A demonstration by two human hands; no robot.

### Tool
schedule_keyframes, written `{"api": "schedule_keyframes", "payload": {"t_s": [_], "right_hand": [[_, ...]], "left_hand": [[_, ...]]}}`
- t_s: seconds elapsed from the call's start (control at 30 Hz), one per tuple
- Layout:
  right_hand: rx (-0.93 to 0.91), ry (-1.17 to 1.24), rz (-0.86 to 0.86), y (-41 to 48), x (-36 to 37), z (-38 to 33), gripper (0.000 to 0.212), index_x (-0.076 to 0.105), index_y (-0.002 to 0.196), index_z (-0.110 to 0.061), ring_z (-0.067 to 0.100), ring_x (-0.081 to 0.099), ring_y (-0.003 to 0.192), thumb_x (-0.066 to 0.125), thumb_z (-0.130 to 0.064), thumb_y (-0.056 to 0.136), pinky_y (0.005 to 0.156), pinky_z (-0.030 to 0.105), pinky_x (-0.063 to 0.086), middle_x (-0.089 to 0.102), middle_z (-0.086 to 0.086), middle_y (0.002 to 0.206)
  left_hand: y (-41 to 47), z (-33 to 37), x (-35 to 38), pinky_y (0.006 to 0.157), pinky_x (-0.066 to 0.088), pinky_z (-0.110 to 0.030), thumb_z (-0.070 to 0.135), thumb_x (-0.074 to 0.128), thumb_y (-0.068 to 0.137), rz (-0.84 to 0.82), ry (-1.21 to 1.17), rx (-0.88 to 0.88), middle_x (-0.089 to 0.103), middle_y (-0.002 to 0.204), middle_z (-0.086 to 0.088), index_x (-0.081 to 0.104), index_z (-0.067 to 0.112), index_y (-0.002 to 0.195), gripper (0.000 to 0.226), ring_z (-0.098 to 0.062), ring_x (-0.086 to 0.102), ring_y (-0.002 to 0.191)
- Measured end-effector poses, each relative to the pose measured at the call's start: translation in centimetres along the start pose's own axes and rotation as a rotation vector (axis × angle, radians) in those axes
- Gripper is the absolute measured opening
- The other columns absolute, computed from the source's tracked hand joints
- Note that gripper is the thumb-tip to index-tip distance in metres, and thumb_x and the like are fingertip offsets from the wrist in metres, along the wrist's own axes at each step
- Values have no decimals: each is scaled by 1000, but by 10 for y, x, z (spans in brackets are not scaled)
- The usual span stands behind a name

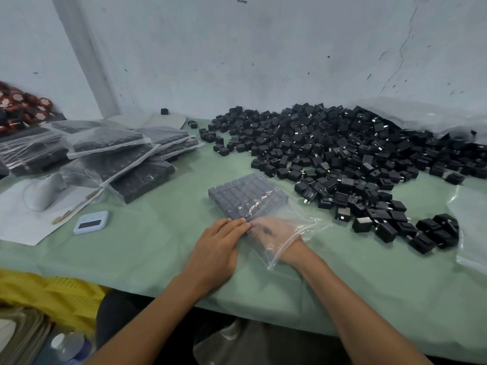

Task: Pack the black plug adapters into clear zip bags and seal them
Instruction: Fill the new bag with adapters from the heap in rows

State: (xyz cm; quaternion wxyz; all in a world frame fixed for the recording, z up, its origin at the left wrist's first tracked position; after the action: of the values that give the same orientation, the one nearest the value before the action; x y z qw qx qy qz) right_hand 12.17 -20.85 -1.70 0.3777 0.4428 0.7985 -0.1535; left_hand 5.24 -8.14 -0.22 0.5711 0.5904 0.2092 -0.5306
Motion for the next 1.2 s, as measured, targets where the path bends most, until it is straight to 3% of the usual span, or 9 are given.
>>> {"api": "schedule_keyframes", "payload": {"t_s": [0.1, 0.37, 0.57, 0.67, 0.77, 0.9, 0.97, 1.07, 1.2], "right_hand": [[43, -213, 56, 0, -5, 3, 26, 67, 119, -21, 21, 63, 107, 51, -27, 101, 96, 40, 49, 69, 4, 115], [-99, -315, 213, -29, -8, -8, 28, 63, 121, -38, 21, 60, 100, 44, -38, 100, 90, 34, 48, 66, -3, 114], [-64, -113, 292, -66, -21, 1, 28, 79, 88, -16, 20, 64, 91, 52, -11, 82, 92, 36, 49, 74, 2, 95], [77, -59, 608, -98, -55, 32, 25, 75, 83, -20, 16, 59, 92, 52, -11, 86, 90, 35, 46, 72, -7, 91], [183, -289, 893, -123, -100, 53, 22, 69, 94, -19, 19, 50, 94, 53, -9, 85, 84, 34, 42, 63, -6, 98], [470, -664, 739, -130, -131, 95, 47, 64, 122, -20, 30, 48, 116, 67, -3, 79, 92, 40, 36, 60, 1, 129], [503, -695, 710, -134, -129, 104, 56, 62, 123, -20, 32, 47, 114, 71, 2, 73, 91, 39, 33, 61, 2, 126], [445, -750, 750, -132, -126, 98, 48, 67, 113, -16, 30, 50, 98, 74, 2, 69, 82, 39, 34, 61, 5, 105], [418, -554, 833, -137, -132, 102, 32, 64, 120, -17, 28, 46, 104, 69, -21, 88, 88, 37, 33, 58, 5, 114]], "left_hand": [[0, 0, 0, 103, 47, -40, 7, 53, 76, -25, -9, -17, 56, 143, 6, 60, 19, 135, 60, -25, 54, 125], [-1, -3, 4, 96, 48, -36, 11, 53, 73, -67, 18, -44, 54, 143, 7, 58, 26, 137, 66, -23, 55, 113], [-1, -5, 6, 96, 49, -38, 12, 51, 73, -66, 35, -48, 54, 143, 5, 59, 24, 136, 65, -26, 57, 115], [-1, -1, 5, 96, 48, -37, 14, 48, 74, -46, 44, -49, 56, 142, 3, 62, 21, 134, 62, -27, 59, 115], [0, 3, 3, 97, 46, -36, 15, 46, 77, -31, 45, -36, 58, 140, 1, 63, 20, 133, 59, -26, 60, 116], [0, 1, 3, 102, 45, -37, 13, 49, 76, -38, 34, -46, 56, 142, 1, 62, 20, 134, 60, -25, 59, 120], [0, 0, 4, 103, 43, -35, 19, 44, 79, -43, 34, -39, 56, 142, 2, 61, 20, 135, 58, -24, 58, 121], [1, -3, 5, 104, 42, -36, 28, 37, 81, -58, 26, -40, 54, 144, 2, 60, 21, 136, 60, -24, 56, 122], [0, -4, 9, 105, 39, -34, 28, 39, 83, -83, 25, -42, 52, 145, 2, 58, 20, 138, 59, -23, 54, 122]]}}
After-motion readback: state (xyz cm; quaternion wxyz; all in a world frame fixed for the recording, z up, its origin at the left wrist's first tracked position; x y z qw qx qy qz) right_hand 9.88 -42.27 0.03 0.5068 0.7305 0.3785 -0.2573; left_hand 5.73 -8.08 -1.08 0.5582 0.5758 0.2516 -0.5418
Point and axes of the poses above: each hand's wrist, its own y-axis towards the middle knuckle, its own x-axis out of the palm, z = x × y, the point moved 7 cm from there along y, towards the middle knuckle
